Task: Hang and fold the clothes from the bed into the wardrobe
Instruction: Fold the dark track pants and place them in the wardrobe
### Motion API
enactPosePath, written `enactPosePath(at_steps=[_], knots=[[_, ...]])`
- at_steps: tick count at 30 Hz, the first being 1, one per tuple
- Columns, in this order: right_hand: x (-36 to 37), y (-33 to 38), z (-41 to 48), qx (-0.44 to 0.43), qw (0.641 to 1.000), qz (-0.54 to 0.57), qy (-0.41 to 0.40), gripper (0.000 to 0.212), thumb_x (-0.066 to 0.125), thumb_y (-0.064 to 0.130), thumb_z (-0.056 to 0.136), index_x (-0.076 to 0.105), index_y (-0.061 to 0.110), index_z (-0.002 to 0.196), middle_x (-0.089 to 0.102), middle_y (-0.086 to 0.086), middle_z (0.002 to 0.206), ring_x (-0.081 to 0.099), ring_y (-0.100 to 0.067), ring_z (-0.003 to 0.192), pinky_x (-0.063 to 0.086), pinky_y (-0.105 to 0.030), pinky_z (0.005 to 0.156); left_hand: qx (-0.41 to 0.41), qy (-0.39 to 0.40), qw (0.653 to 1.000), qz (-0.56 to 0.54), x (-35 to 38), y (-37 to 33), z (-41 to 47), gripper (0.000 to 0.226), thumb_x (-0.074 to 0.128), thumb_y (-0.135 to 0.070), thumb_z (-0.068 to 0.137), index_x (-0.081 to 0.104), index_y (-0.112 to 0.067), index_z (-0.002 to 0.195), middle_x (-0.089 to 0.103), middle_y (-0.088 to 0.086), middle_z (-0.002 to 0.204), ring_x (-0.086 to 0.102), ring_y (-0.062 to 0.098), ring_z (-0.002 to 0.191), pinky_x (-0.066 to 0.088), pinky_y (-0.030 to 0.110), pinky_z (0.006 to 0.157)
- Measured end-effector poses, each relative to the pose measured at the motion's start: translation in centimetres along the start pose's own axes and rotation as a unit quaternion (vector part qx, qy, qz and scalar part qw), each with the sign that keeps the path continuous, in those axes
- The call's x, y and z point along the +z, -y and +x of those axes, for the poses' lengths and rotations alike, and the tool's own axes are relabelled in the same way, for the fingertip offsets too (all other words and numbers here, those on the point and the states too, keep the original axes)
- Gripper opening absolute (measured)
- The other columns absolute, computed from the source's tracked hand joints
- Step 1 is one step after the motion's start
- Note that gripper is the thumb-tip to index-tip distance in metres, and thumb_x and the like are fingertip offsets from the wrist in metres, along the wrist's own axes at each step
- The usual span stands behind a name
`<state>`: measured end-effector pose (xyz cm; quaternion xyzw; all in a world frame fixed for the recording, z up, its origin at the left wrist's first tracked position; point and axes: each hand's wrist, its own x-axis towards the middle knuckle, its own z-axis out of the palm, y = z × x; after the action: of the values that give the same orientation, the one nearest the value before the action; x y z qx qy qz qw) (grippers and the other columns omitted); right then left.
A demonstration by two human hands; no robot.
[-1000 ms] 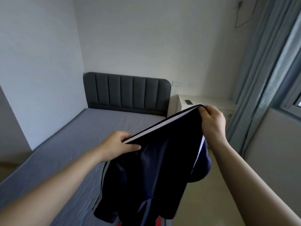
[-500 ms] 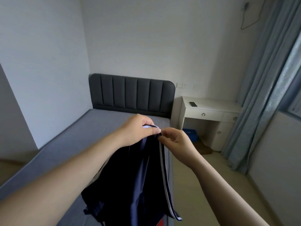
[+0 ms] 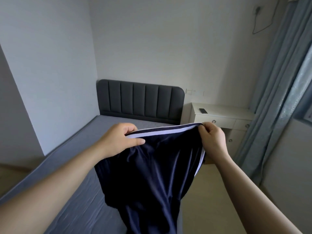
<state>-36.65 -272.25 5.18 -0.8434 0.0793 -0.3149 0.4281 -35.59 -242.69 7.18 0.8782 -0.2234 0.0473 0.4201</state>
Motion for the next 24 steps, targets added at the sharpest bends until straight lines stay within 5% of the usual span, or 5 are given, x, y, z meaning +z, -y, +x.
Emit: enactPosePath(at_steps=[2, 5, 8, 16, 24], knots=[[0.5, 0.2, -1.2, 0.013, 0.999, 0.000, 0.052, 0.008, 0.057, 0.016, 0.086, 0.063, 0.018, 0.082, 0.058, 0.010, 0.070, 0.053, -0.008, 0.065, 0.041, -0.020, 0.056, 0.018, -0.007, 1.000, -0.014, 0.0, -1.0, 0.3, 0.018, 0.076, -0.030, 0.079, 0.066, -0.015, 0.075, 0.063, 0.000, 0.067, 0.052, 0.005, 0.059, 0.035, 0.014, 0.054], [1.4, 1.3, -3.8, -0.018, 0.975, 0.064, 0.210, 0.044, 0.067, 0.013, 0.084, 0.054, 0.022, 0.126, 0.067, 0.006, 0.102, 0.064, -0.007, 0.095, 0.052, -0.027, 0.086, 0.038, 0.005, 0.999, -0.003, 0.5, -2.7, 0.9, 0.010, 0.076, -0.024, 0.079, 0.069, -0.020, 0.075, 0.066, -0.004, 0.071, 0.056, 0.002, 0.064, 0.039, 0.016, 0.059], [2.3, 3.2, -5.7, -0.056, 0.946, 0.118, 0.297, 0.047, 0.069, 0.023, 0.086, 0.054, 0.024, 0.131, 0.069, 0.010, 0.108, 0.063, -0.002, 0.105, 0.049, -0.026, 0.095, 0.039, 0.034, 0.998, 0.043, 1.2, -3.9, 1.3, 0.007, 0.077, -0.023, 0.077, 0.070, -0.022, 0.074, 0.069, -0.005, 0.072, 0.059, 0.003, 0.067, 0.043, 0.020, 0.062], [2.1, 4.5, -5.4, -0.083, 0.964, 0.127, 0.218, 0.003, 0.064, 0.017, 0.091, 0.066, 0.018, 0.093, 0.068, 0.005, 0.077, 0.062, 0.002, 0.067, 0.047, -0.011, 0.061, 0.030, 0.037, 0.997, 0.064, 1.2, -4.2, 0.8, 0.011, 0.079, -0.025, 0.073, 0.068, -0.024, 0.074, 0.070, -0.004, 0.072, 0.059, 0.003, 0.060, 0.043, 0.020, 0.057], [-0.6, 3.3, -2.9, -0.082, 0.985, 0.127, 0.078, 0.020, 0.067, 0.017, 0.087, 0.061, 0.032, 0.076, 0.065, 0.022, 0.067, 0.057, 0.008, 0.060, 0.040, -0.005, 0.056, -0.001, 0.024, 1.000, 0.014, 0.2, -2.8, -0.7, 0.018, 0.084, -0.025, 0.069, 0.068, -0.020, 0.073, 0.064, -0.008, 0.063, 0.055, 0.001, 0.055, 0.040, 0.012, 0.052]])
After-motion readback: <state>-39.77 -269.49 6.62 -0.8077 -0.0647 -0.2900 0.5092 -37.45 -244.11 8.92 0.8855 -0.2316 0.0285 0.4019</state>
